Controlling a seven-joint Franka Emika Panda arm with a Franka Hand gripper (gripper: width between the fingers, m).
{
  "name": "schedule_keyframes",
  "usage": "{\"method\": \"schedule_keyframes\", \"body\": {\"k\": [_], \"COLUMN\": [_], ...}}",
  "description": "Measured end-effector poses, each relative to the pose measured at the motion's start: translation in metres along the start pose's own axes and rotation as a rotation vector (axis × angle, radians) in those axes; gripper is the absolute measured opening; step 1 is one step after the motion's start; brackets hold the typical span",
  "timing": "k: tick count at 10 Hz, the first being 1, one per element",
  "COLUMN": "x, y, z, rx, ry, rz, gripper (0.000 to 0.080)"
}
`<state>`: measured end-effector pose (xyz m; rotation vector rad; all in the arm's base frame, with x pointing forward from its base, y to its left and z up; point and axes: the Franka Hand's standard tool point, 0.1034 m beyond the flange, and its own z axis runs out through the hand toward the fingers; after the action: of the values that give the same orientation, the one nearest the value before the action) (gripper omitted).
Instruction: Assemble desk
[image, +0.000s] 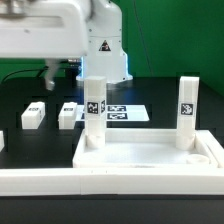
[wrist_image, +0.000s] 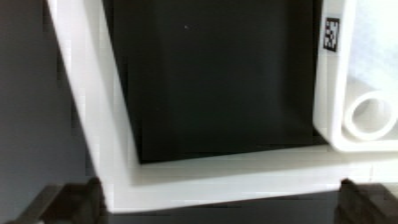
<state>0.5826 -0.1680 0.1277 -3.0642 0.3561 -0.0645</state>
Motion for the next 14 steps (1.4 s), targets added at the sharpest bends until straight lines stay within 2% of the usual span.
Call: {"method": "schedule_keyframes", "body": {"k": [1, 2, 4, 6, 8, 10, 11, 12, 13, 14], "x": [-0.011, -0.019, -0.022, -0.023, -0.031, -0.063, -0.072, -0.077, -0.078, -0.086], "y": [0.009, 0.014, 0.014, 0.013, 0.011, 0.013, 0.019, 0.02, 0.015, 0.014], "z": [0.005, 0.011, 0.012, 0.014, 0.017, 0.021, 0.023, 0.025, 0.02, 0.02], "rx": [0.047, 0.076, 0.1, 0.1, 0.118, 0.176, 0.199, 0.181, 0.172, 0.198], "ry": [-0.005, -0.013, -0.028, -0.032, -0.079, -0.296, -0.368, -0.397, -0.415, -0.502], "rz": [0.088, 0.148, 0.225, 0.224, 0.218, 0.197, 0.195, 0.195, 0.185, 0.187], "gripper": [0.0649, 0.0649, 0.0649, 0.0649, 0.0649, 0.0649, 0.0649, 0.0649, 0.0649, 0.0649]}}
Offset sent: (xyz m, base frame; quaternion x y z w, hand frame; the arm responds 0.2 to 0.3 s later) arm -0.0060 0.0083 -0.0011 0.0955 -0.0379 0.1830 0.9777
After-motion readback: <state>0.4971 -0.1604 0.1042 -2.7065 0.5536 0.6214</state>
